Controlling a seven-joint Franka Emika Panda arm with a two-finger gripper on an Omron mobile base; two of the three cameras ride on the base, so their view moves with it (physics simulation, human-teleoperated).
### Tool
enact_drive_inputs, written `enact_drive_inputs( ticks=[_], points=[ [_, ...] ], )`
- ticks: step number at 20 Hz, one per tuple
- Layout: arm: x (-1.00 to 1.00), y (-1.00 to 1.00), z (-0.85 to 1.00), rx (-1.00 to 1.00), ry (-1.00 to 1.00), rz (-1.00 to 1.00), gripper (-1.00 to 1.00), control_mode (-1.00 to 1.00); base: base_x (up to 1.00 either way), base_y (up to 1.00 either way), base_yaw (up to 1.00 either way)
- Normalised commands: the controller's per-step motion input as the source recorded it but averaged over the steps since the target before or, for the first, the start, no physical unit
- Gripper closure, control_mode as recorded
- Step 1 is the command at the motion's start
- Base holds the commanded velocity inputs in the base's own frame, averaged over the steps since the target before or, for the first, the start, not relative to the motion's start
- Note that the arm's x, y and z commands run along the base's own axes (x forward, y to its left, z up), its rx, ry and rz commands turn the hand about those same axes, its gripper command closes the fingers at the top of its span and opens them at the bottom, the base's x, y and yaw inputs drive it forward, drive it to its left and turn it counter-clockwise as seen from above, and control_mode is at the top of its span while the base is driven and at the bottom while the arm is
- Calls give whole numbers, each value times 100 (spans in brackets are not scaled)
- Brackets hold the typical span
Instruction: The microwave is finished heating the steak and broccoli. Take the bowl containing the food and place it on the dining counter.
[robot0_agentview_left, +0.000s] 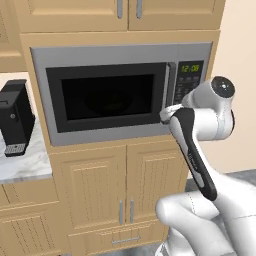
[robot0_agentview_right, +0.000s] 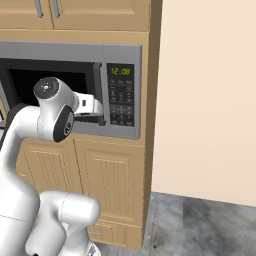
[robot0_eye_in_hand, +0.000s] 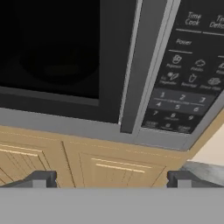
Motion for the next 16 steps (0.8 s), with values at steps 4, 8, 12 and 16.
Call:
enact_drive_inputs(
  ticks=[4,8,12,16],
  points=[
    [80,-10,0,6,0,-6,-100,-100,0,0,0],
    [87,-13,0,2,4,0,-100,-100,0,0,0],
    [88,-18,-7,1,3,0,-100,-100,0,0,0],
    [86,-15,-29,2,0,0,-100,-100,0,0,0]
  ],
)
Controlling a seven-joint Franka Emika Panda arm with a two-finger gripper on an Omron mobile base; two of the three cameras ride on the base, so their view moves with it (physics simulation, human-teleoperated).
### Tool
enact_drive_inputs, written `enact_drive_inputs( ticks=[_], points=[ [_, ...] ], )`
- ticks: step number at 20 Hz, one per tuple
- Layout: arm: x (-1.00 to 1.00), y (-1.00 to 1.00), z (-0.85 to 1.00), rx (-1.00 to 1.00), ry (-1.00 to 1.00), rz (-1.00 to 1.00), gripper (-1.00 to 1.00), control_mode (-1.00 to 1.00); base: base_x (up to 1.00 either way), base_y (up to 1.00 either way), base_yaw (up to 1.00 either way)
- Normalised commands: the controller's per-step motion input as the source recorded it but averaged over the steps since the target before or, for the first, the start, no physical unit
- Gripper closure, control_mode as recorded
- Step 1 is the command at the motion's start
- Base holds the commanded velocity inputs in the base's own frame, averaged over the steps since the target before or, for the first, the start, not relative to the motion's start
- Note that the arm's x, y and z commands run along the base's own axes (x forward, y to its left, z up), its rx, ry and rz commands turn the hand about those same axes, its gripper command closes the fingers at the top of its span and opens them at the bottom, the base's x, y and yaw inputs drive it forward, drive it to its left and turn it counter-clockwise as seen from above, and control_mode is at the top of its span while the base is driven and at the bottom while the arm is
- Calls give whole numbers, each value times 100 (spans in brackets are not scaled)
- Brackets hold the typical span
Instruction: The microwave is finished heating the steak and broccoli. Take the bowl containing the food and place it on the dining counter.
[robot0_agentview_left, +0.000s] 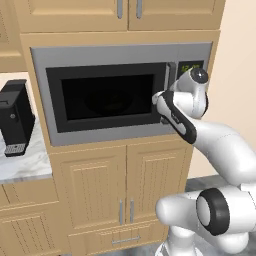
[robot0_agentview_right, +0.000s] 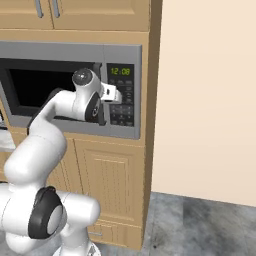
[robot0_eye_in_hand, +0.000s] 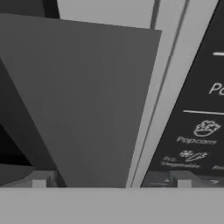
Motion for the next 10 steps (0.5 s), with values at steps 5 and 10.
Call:
enact_drive_inputs(
  ticks=[5,10],
  points=[
    [69,-5,-56,2,-2,0,-100,-100,0,0,0],
    [42,0,-48,0,-12,0,-100,-100,0,0,0]
  ],
)
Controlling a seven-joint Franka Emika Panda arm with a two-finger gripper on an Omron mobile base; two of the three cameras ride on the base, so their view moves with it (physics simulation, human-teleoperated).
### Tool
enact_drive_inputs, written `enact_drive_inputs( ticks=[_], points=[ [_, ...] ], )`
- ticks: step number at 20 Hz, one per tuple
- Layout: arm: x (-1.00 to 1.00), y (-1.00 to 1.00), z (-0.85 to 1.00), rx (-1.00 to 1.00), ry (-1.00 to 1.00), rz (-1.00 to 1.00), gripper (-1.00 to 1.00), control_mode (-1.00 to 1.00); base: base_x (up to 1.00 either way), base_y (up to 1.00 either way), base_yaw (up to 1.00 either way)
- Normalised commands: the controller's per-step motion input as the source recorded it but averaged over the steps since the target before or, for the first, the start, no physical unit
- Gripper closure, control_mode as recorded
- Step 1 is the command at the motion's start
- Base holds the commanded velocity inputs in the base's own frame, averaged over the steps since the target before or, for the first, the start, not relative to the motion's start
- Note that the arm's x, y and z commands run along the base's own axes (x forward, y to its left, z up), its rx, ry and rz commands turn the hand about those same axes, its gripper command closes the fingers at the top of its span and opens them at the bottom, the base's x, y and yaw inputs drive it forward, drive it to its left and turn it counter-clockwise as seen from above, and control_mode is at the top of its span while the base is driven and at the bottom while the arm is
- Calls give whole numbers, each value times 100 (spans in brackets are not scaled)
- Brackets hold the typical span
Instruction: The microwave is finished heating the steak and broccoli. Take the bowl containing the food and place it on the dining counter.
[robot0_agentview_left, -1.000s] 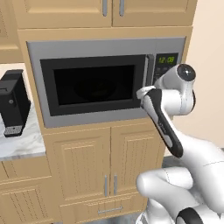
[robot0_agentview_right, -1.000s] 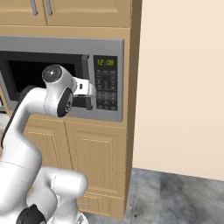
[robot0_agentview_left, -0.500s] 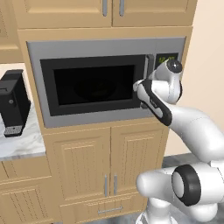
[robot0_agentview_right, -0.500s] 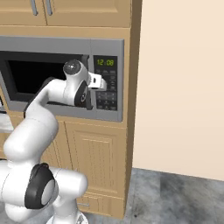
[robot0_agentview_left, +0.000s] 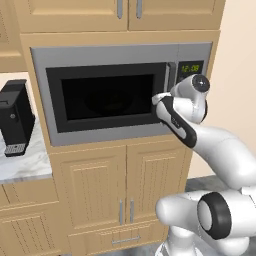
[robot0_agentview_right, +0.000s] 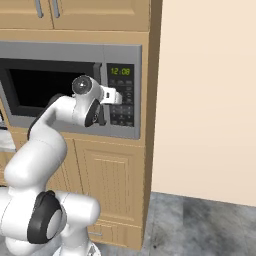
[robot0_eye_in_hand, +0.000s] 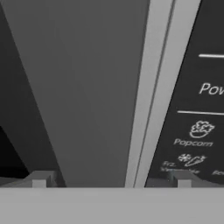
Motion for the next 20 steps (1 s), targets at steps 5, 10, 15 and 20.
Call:
enact_drive_inputs(
  ticks=[5,10,15,20],
  points=[
    [33,0,-7,0,-2,0,100,-100,0,0,0],
    [2,0,0,0,0,0,100,-100,0,0,0],
    [-6,0,0,0,0,0,100,-100,0,0,0],
    [-58,1,7,1,0,4,100,-100,0,0,0]
  ],
)
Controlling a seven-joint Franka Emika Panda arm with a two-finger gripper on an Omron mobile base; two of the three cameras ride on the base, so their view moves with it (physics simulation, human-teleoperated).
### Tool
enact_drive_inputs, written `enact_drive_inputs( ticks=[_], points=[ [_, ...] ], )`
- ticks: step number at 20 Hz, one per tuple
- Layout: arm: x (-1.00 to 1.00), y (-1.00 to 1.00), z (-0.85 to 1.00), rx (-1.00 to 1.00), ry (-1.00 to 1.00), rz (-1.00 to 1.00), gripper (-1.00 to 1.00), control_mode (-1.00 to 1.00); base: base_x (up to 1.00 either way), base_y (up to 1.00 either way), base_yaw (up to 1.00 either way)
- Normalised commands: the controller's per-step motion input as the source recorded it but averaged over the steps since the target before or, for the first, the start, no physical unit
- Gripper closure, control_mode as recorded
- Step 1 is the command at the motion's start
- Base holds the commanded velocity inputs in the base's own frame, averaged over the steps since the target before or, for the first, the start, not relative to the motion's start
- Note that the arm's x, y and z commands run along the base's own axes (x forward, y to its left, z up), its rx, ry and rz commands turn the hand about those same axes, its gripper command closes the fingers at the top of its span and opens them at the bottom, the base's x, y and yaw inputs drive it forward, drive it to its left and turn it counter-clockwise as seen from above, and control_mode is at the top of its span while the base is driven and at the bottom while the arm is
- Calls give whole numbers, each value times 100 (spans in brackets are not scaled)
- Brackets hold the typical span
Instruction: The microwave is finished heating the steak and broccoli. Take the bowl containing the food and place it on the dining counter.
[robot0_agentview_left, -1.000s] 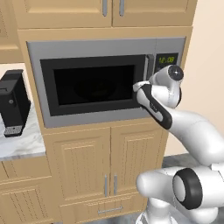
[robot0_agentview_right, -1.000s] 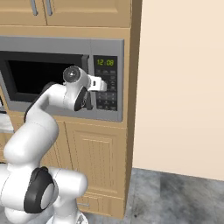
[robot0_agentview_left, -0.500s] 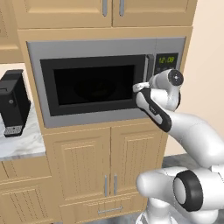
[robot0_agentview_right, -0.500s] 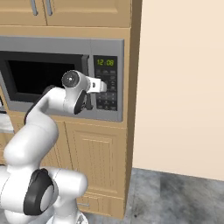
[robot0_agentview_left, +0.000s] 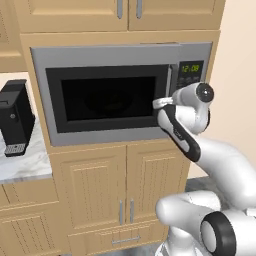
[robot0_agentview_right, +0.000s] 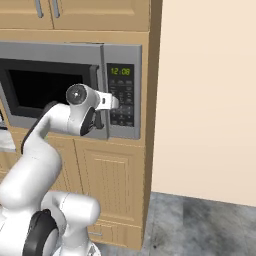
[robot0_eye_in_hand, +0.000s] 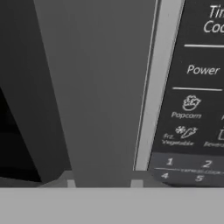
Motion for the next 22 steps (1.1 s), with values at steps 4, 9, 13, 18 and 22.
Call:
enact_drive_inputs(
  ticks=[4,9,13,18,22],
  points=[
    [-95,17,28,2,-2,5,100,-100,0,0,0],
    [-100,43,49,0,-8,0,100,-100,0,0,0],
    [-100,58,60,0,-12,0,100,-100,0,0,0],
    [-100,75,60,0,-11,0,100,-100,0,0,0],
    [-100,89,65,0,-7,-4,100,-100,0,0,0]
  ],
)
